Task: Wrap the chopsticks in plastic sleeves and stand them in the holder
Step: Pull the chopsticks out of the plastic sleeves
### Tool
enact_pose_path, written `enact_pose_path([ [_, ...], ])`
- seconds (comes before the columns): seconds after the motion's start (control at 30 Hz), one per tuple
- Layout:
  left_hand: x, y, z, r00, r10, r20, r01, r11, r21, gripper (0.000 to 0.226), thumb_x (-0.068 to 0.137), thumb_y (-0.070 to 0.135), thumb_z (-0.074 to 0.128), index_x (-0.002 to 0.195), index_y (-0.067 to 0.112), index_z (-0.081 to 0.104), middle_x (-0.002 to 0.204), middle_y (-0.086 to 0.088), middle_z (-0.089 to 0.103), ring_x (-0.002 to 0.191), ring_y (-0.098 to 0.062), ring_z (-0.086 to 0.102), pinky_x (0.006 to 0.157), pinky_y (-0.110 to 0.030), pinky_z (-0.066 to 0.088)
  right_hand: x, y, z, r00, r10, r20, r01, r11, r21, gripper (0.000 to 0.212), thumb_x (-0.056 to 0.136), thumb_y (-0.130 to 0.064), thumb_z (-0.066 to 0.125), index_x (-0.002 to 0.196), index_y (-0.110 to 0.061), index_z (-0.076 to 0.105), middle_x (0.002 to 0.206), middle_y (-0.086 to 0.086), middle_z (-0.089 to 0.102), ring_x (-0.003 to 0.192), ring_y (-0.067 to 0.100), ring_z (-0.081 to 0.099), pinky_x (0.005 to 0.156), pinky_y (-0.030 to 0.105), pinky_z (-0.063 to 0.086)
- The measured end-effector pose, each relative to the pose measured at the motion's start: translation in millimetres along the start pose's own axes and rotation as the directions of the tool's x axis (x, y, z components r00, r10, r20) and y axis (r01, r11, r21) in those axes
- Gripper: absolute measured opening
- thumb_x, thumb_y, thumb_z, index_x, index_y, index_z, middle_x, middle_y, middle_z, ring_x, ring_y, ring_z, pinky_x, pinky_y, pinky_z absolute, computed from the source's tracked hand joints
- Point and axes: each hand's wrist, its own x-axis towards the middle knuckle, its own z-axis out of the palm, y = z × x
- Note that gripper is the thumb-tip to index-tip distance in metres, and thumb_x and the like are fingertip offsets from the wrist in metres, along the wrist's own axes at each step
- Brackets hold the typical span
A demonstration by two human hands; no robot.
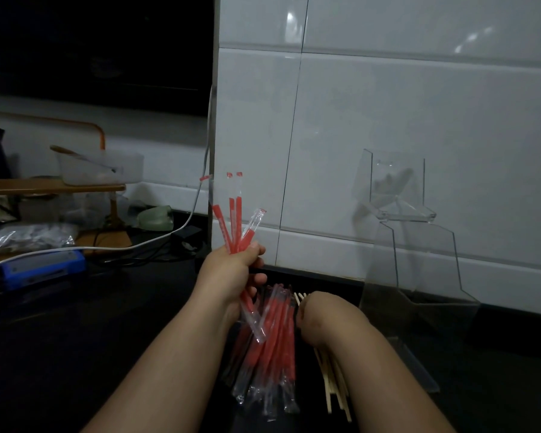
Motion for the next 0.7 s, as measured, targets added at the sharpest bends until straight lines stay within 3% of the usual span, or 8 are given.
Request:
enact_pose_path([
  [0.27,3.8,-1.1,-0.5,1.000,-0.022,-0.007,0.022,1.000,-0.014,0.016,0.098,0.018,0.058,0.089,0.008,0.066,0.072,-0.005,0.058,0.046,-0.011,0.050,0.039,-0.019,0.037,-3.6,-0.7,-6.2,0.995,0.022,0.100,-0.014,0.997,-0.078,0.049,0.097,-0.011,0.051,0.144,-0.003,0.042,0.145,0.018,0.046,0.130,0.032,0.048,0.105,0.037,0.041],
  [0.33,5.2,-0.1,0.8,0.999,-0.053,-0.006,0.052,0.997,-0.054,0.019,0.098,0.017,0.057,0.085,0.005,0.063,0.066,-0.007,0.056,0.047,-0.014,0.051,0.039,-0.019,0.039,-0.6,-0.9,-5.3,1.000,0.020,0.022,-0.019,0.999,-0.037,0.040,0.093,-0.013,0.056,0.133,-0.008,0.055,0.131,0.014,0.057,0.116,0.029,0.058,0.095,0.037,0.049],
  [0.4,5.4,1.6,1.8,0.997,-0.083,0.001,0.083,0.991,-0.101,0.024,0.098,0.018,0.055,0.081,0.003,0.062,0.063,-0.008,0.056,0.052,-0.018,0.052,0.046,-0.024,0.042,-2.1,-1.2,-7.5,0.971,-0.012,-0.239,0.044,0.991,0.125,0.022,0.092,-0.019,0.059,0.113,-0.018,0.065,0.113,0.007,0.064,0.102,0.025,0.062,0.086,0.035,0.052],
  [0.47,4.8,3.1,1.4,0.997,-0.076,0.002,0.076,0.992,-0.105,0.029,0.098,0.021,0.054,0.080,0.002,0.064,0.071,-0.011,0.063,0.063,-0.021,0.057,0.057,-0.027,0.045,-6.0,-2.3,-8.8,0.876,-0.027,-0.481,0.262,0.864,0.430,0.015,0.095,-0.028,0.055,0.092,-0.019,0.066,0.094,0.002,0.067,0.090,0.022,0.063,0.080,0.034,0.051],
  [0.5,4.1,3.3,0.8,0.998,-0.064,0.000,0.064,0.995,-0.081,0.031,0.098,0.023,0.053,0.080,0.002,0.068,0.079,-0.013,0.068,0.070,-0.022,0.060,0.062,-0.029,0.046,-9.9,-4.6,-10.1,0.870,-0.031,-0.493,0.365,0.712,0.600,0.023,0.097,-0.033,0.054,0.087,-0.018,0.067,0.088,0.002,0.069,0.085,0.022,0.064,0.078,0.035,0.050],
  [0.57,4.1,2.4,0.1,0.999,-0.046,0.009,0.046,0.998,-0.049,0.036,0.099,0.028,0.052,0.079,0.008,0.074,0.092,-0.014,0.072,0.079,-0.024,0.065,0.070,-0.033,0.048,-21.0,-9.9,-12.9,0.923,-0.143,-0.358,0.385,0.415,0.824,0.038,0.096,-0.048,0.054,0.091,-0.015,0.072,0.087,0.006,0.074,0.081,0.022,0.068,0.073,0.036,0.051],
  [0.6,4.0,2.4,0.2,0.999,-0.046,0.018,0.047,0.998,-0.048,0.038,0.099,0.029,0.050,0.078,0.010,0.076,0.095,-0.015,0.072,0.080,-0.026,0.066,0.072,-0.034,0.050,-24.7,-10.9,-13.3,0.932,-0.227,-0.282,0.350,0.361,0.864,0.044,0.094,-0.052,0.054,0.096,-0.014,0.074,0.090,0.010,0.075,0.080,0.023,0.069,0.070,0.034,0.050],
  [0.7,5.9,0.9,0.3,0.999,-0.039,0.019,0.039,0.999,-0.012,0.040,0.102,0.030,0.046,0.086,0.009,0.075,0.102,-0.015,0.069,0.086,-0.024,0.064,0.069,-0.032,0.048,-30.5,-11.0,-11.0,0.912,-0.383,-0.150,0.303,0.380,0.874,0.044,0.089,-0.049,0.064,0.097,-0.007,0.076,0.092,0.014,0.075,0.081,0.027,0.071,0.075,0.032,0.052],
])
